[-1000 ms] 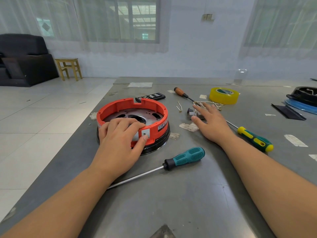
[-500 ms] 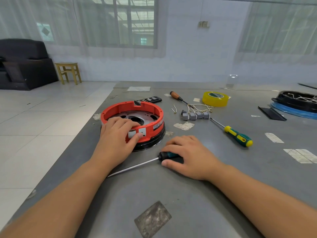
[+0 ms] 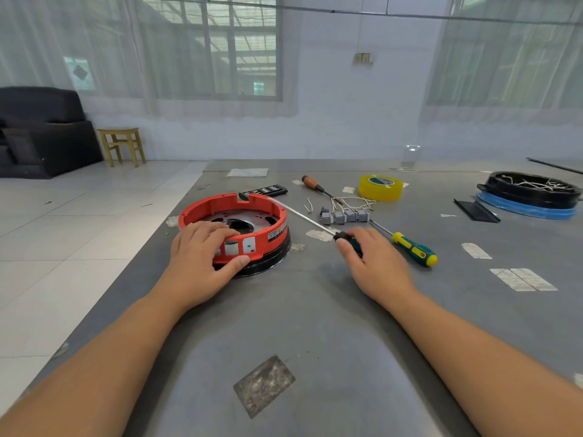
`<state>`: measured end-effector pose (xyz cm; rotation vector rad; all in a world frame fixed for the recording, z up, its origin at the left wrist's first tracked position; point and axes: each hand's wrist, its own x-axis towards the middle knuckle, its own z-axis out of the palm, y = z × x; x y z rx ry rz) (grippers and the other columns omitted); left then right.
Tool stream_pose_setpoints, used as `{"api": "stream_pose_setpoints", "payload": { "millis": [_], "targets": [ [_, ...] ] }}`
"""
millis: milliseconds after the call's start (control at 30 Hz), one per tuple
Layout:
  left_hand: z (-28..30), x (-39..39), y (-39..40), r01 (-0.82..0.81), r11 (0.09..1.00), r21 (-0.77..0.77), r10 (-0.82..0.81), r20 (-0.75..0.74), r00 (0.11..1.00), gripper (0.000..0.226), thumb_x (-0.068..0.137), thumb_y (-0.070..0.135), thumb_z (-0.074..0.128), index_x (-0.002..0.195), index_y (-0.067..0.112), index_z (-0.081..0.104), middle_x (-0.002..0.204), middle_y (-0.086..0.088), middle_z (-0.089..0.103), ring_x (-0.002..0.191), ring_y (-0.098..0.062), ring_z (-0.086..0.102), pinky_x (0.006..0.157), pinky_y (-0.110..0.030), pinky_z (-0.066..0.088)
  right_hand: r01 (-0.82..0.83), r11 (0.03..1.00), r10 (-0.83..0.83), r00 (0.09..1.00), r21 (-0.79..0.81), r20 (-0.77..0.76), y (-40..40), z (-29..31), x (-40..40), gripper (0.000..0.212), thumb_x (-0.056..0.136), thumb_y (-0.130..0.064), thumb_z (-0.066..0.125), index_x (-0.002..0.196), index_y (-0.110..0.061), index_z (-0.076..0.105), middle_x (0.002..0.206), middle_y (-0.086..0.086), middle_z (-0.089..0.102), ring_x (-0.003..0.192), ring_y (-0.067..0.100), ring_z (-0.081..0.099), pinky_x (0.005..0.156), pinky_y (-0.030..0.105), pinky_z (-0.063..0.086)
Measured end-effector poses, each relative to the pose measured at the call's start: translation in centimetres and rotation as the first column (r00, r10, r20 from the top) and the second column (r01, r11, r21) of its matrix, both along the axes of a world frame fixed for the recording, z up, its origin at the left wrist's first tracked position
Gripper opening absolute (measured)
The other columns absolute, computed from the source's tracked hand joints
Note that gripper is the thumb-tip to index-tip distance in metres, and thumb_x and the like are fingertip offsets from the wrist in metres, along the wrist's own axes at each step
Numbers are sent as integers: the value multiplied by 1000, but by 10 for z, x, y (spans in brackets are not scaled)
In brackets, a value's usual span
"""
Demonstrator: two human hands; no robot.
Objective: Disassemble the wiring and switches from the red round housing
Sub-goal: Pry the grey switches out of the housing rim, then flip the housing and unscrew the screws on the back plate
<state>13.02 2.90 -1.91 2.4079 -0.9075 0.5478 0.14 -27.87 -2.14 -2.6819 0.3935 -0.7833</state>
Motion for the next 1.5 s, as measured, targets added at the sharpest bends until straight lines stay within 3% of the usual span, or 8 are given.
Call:
{"api": "stream_pose_setpoints", "payload": {
  "millis": [233,667,833,933,1000,1067,1267,1500],
  "targets": [
    [-5,3,-4,-57,995,77,54,44,998,67,85,57,79,140,25,58,143,-1,55,143,-27,37,123,-53,25,300,925,-344,922,-231,-178,-9,-5,23,34,107,-43,41,127,-22,60,123,6,60,117,28,55,92,44,46],
    [-7,4,-3,26,999,-36,-25,42,999,59,80,43,90,127,18,66,114,7,51,124,-17,37,119,-63,34,385,869,-462,856,-311,-230,-13,-2,39,35,104,-42,44,130,-23,60,135,7,57,129,29,48,104,45,36],
    [-7,6,-5,108,994,-31,-100,203,974,52,74,34,95,113,13,69,104,3,56,116,-23,46,132,-47,10,255,914,-269,963,-316,0,-2,1,37,51,101,-54,45,142,-24,52,143,3,53,136,26,43,112,45,29],
    [-4,2,-12,172,985,-6,-162,292,942,46,72,25,96,101,12,63,98,4,54,105,-22,47,132,-34,0,-21,999,14,983,39,184,20,3,38,59,101,-60,39,143,-22,54,142,-1,57,135,19,48,113,41,35],
    [-3,0,-15,182,983,34,-182,341,922,43,71,18,94,96,11,60,96,0,55,104,-23,47,132,-36,1,-245,847,112,949,471,293,37,5,39,74,90,-75,44,145,-25,52,136,-12,62,125,5,57,110,34,44],
    [-1,-2,-15,162,985,58,-171,374,911,40,71,15,93,93,9,60,95,-3,58,104,-25,47,133,-40,2,-367,525,89,921,768,379,50,8,40,94,73,-80,59,149,-27,45,129,-16,64,116,3,64,104,36,53],
    [1,-2,-13,160,984,85,-181,416,891,38,74,19,93,95,10,63,99,-4,62,105,-29,55,130,-53,18,-456,39,106,887,889,450,48,4,43,85,78,-47,83,149,-22,43,125,0,73,112,23,72,91,42,61],
    [4,-8,-17,186,977,109,-215,427,879,45,75,25,91,108,7,67,119,-6,66,120,-36,57,129,-56,21,-422,-86,10,905,902,425,43,8,38,52,90,-26,71,136,-7,55,100,10,75,87,28,75,78,43,62]
  ]
}}
